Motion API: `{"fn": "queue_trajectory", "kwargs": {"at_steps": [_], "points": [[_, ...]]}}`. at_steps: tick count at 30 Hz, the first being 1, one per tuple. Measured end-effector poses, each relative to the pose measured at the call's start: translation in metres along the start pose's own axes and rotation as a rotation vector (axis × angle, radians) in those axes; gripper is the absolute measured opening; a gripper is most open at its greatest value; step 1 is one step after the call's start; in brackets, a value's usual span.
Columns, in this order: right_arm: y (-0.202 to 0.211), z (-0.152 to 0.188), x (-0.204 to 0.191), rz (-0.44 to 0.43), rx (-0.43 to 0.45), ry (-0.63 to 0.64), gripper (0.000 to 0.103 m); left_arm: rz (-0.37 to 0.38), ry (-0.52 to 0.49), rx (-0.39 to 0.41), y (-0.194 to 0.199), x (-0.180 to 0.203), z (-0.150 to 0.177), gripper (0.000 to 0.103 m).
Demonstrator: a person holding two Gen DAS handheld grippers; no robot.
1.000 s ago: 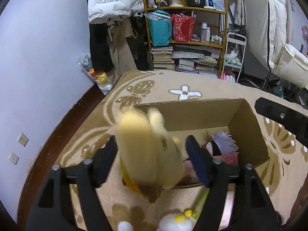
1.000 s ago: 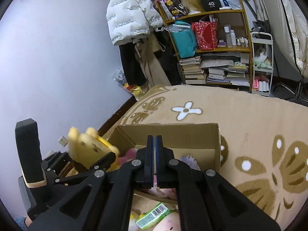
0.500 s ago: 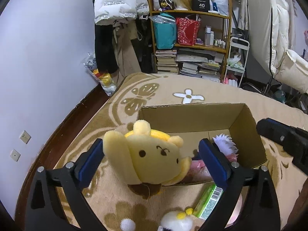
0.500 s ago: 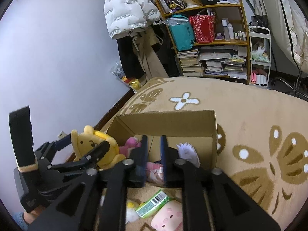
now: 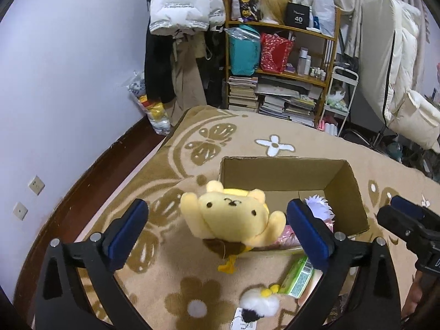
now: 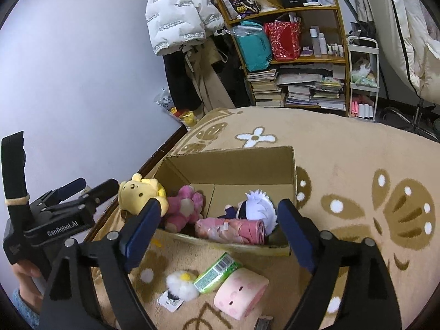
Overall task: Organize soft objects
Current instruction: 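Open the right gripper to drop the pink bottle while the left gripper releases the yellow bear over the box, then lower the left tool to the white fluffy chick while the right tool lowers to the black box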
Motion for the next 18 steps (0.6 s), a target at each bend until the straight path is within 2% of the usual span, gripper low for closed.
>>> {"fn": "queue_trajectory", "kwargs": {"at_steps": [7,18], "points": [[0.008,0.015,0.001,0.012,-0.030,-0.007,0.092,-0.001,0.034,-0.028,0.013,-0.010,0.011,0.100],[0.021,0.052,0.001,0.024,-0.083,-0.020,0.092,-0.011,0.024,-0.139,0.022,-0.012,0.057,0.100]]}}
Point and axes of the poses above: each gripper's, at about its wrist camera, not at the fingertips, and y roughly against the way its jaws point, x to its right, z to its underside, the point moved 7 cm from there along -y, roughly the way its jaws point, and after that the axes turned 2 degrees about x, right-handed, at the moved point
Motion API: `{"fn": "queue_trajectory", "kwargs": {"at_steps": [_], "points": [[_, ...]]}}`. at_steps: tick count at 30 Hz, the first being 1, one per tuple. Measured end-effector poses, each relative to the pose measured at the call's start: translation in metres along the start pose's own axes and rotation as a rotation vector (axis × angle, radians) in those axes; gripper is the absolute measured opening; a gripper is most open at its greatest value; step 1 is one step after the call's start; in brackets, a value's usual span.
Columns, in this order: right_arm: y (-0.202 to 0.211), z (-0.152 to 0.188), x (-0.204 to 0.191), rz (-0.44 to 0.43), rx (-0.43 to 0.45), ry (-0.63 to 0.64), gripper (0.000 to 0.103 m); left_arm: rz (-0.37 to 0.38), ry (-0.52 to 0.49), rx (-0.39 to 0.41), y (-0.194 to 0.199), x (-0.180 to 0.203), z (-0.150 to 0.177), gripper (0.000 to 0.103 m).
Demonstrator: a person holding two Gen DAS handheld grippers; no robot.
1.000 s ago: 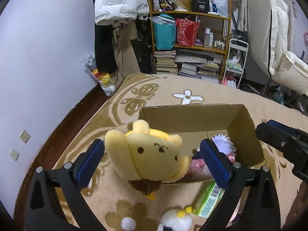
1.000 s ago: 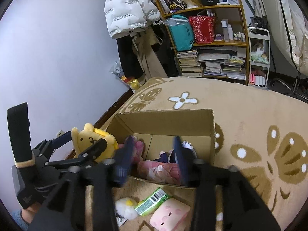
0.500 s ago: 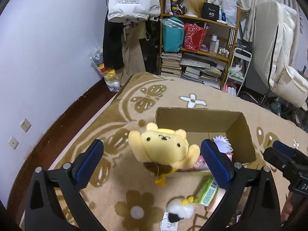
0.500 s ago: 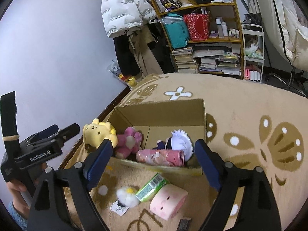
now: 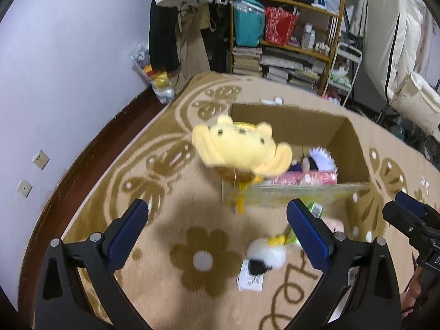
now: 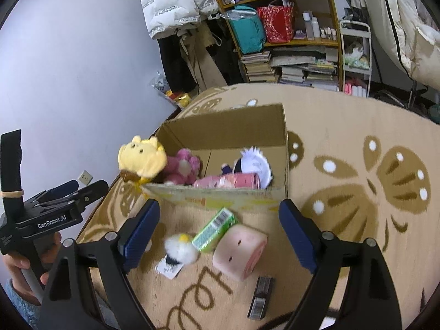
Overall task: Organize soft objects
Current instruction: 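Lower the left tool to the white fluffy chick while the right tool lowers to the black box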
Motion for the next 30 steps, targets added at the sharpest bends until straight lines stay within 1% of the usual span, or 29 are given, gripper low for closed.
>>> {"fn": "queue_trajectory", "kwargs": {"at_steps": [4,8,16,19,26,29,30], "points": [[0.000,0.018,0.001,0.010,-0.041,-0.015,0.092,-0.006,-0.005,-0.051,-0.004,0.001,0.019,0.100],[-0.001,0.037,0.004,0.024,-0.086,-0.034,0.092,0.011,0.013,-0.105,-0.011,0.004,0.039,0.100],[-0.015,0.075,0.020,0.063,-0.194,-0.084,0.092,0.005,-0.035,-0.162,-0.024,0.023,0.060,0.100],[-0.023,0.084,0.025,0.070,-0.232,-0.109,0.092,0.015,-0.048,-0.201,-0.034,0.030,0.069,0.100],[-0.035,0.095,0.033,0.082,-0.293,-0.152,0.092,0.020,-0.066,-0.229,-0.052,0.042,0.080,0.100],[-0.040,0.100,0.035,0.090,-0.318,-0.165,0.090,0.032,-0.061,-0.239,-0.060,0.045,0.083,0.100],[-0.041,0.101,0.036,0.093,-0.327,-0.168,0.088,0.036,-0.059,-0.245,-0.063,0.046,0.084,0.100]]}}
Point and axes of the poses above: each gripper's, at about its wrist camera, not at the fingertips, and y roughly against the way its jaws point, x to its right, z to its underside, the point moved 7 cm from there along -y, roughly the way its jaws point, and after that the axes turned 2 degrees about x, right-handed, at the moved point
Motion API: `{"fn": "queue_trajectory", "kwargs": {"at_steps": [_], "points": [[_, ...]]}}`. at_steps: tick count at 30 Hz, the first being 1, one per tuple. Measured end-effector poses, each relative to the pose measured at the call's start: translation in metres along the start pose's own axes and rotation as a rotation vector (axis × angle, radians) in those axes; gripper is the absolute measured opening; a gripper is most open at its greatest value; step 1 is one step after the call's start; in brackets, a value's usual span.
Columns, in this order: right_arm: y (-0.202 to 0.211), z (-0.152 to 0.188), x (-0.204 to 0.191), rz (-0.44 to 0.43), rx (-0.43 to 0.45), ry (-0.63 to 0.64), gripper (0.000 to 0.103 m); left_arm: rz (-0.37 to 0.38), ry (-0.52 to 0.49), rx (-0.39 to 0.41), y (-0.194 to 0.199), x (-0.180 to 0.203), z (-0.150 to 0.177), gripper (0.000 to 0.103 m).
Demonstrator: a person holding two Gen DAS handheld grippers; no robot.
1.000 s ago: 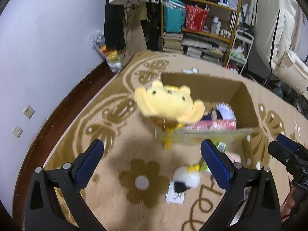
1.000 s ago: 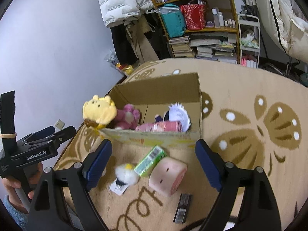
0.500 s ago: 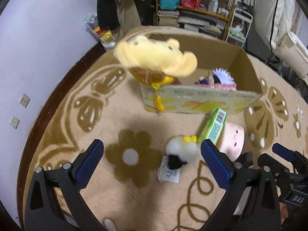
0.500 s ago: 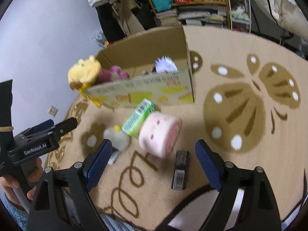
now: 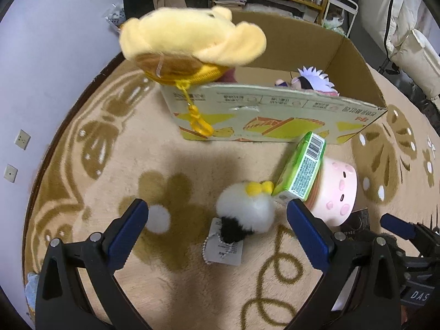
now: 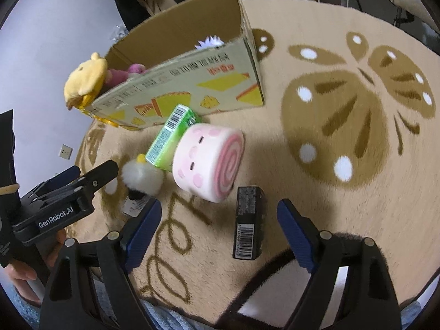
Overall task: Organize soft objects
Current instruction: 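Lower the left tool to the white fluffy chick while the right tool lowers to the black box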
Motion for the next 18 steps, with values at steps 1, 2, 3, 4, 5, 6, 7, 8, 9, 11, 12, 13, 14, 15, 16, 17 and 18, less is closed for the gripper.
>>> {"fn": "queue_trajectory", "kwargs": {"at_steps": [1,2,3,4,5,6,7,8,9,11,12,13,14,15,16,17,18], "points": [[-0.003,0.001,0.001,0.004,-0.010,-0.003,0.085,0.003,0.001,-0.005,-0.003,0.001,0.000,0.100],[-0.006,0.002,0.002,0.006,-0.023,-0.007,0.083,0.005,-0.001,-0.012,-0.006,0.002,0.001,0.100],[-0.008,0.003,0.003,0.005,-0.032,-0.010,0.080,0.006,-0.003,-0.019,-0.009,0.003,0.001,0.100],[-0.010,0.004,0.004,0.004,-0.040,-0.015,0.076,0.005,-0.005,-0.024,-0.012,0.004,0.002,0.100],[-0.013,0.005,0.006,0.003,-0.050,-0.019,0.074,0.005,-0.006,-0.032,-0.015,0.005,0.002,0.100],[-0.015,0.006,0.007,0.001,-0.059,-0.023,0.070,0.004,-0.008,-0.040,-0.019,0.006,0.003,0.100],[-0.017,0.006,0.007,0.000,-0.065,-0.027,0.067,0.004,-0.008,-0.045,-0.021,0.006,0.003,0.100],[-0.019,0.007,0.008,0.000,-0.073,-0.032,0.066,0.004,-0.008,-0.052,-0.024,0.007,0.004,0.100],[-0.022,0.009,0.010,-0.001,-0.084,-0.037,0.063,0.005,-0.009,-0.058,-0.026,0.007,0.004,0.100],[-0.026,0.010,0.011,0.000,-0.102,-0.040,0.059,0.004,-0.007,-0.064,-0.029,0.008,0.005,0.100],[-0.028,0.011,0.011,0.002,-0.109,-0.039,0.055,0.006,-0.006,-0.069,-0.031,0.008,0.005,0.100],[-0.031,0.012,0.011,0.003,-0.117,-0.036,0.051,0.008,-0.005,-0.074,-0.034,0.008,0.005,0.100],[-0.033,0.013,0.010,0.003,-0.122,-0.034,0.050,0.009,-0.005,-0.078,-0.035,0.009,0.006,0.100],[-0.035,0.014,0.010,0.001,-0.126,-0.033,0.049,0.007,-0.006,-0.085,-0.038,0.009,0.006,0.100],[-0.037,0.015,0.010,0.002,-0.133,-0.032,0.044,0.007,-0.007,-0.090,-0.040,0.009,0.007,0.100],[-0.040,0.015,0.010,0.005,-0.138,-0.033,0.040,0.008,-0.009,-0.095,-0.042,0.010,0.008,0.100],[-0.041,0.016,0.009,0.011,-0.144,-0.035,0.037,0.009,-0.011,-0.101,-0.044,0.011,0.009,0.100]]}}
Point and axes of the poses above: each gripper's, at about its wrist camera, not at the fingertips, and y roughly against the way its jaws point, x to its right, z to its underside, the point moved 7 cm from there along -y, roughly the way its jaws point, and after that the axes turned 2 degrees about x, right-handed, at the moved point
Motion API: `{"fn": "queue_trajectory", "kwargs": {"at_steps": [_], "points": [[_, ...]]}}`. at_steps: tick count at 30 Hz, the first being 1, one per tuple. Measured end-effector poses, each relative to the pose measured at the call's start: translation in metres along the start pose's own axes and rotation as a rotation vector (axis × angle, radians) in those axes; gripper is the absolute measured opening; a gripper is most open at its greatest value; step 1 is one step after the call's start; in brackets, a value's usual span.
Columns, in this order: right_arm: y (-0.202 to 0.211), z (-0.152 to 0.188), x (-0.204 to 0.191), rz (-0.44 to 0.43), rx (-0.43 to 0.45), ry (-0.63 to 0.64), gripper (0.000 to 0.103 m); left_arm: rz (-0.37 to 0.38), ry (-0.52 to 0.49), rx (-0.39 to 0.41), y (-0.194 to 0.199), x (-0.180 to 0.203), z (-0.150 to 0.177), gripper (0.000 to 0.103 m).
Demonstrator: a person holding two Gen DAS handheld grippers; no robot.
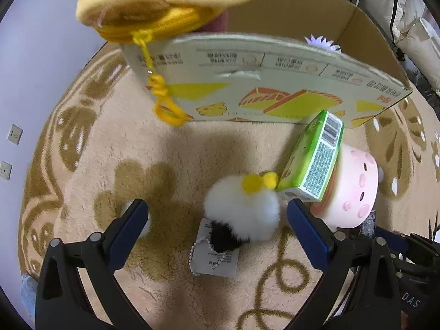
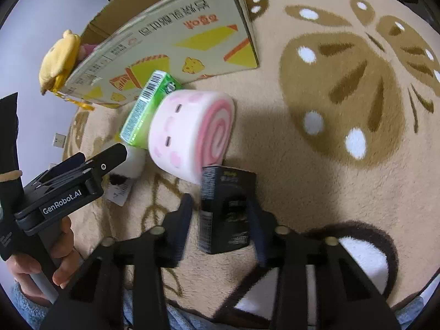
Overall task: Organize soft objects
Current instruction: 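Lower the left tool to the white fluffy chick while the right tool lowers to the black box, then close the left gripper on the white chick while the right gripper closes on the black box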
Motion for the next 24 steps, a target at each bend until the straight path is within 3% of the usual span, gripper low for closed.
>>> {"fn": "queue_trajectory", "kwargs": {"at_steps": [9,12,17,20,21,24], "points": [[-0.007,-0.001,0.002,-0.011,-0.016,-0.026,0.039,0.004,-0.014,-0.035,-0.021,0.007,0.000,0.099],[-0.009,0.001,0.010,-0.025,-0.028,-0.040,0.040,0.000,-0.026,-0.046,-0.028,0.011,0.001,0.087],[-0.019,0.003,0.014,-0.013,-0.060,-0.047,0.046,-0.006,-0.042,-0.091,-0.044,0.013,0.009,0.081],[-0.028,0.004,0.014,-0.011,-0.079,-0.064,0.036,-0.019,-0.053,-0.082,-0.047,0.013,0.009,0.076],[-0.031,0.004,0.015,-0.017,-0.085,-0.069,0.023,-0.020,-0.050,-0.077,-0.047,0.013,0.008,0.074],[-0.031,0.004,0.013,-0.028,-0.079,-0.069,0.021,-0.018,-0.043,-0.069,-0.047,0.014,0.009,0.062]]}}
Point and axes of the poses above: each gripper's, at about its wrist camera, not at the fingertips, and y roughly against the way its jaws point, x to its right, z to its underside, the point moved 7 cm from there along -y, roughly the way its jaws point, and after that the axes turned 2 degrees about x, right-handed, at the moved point
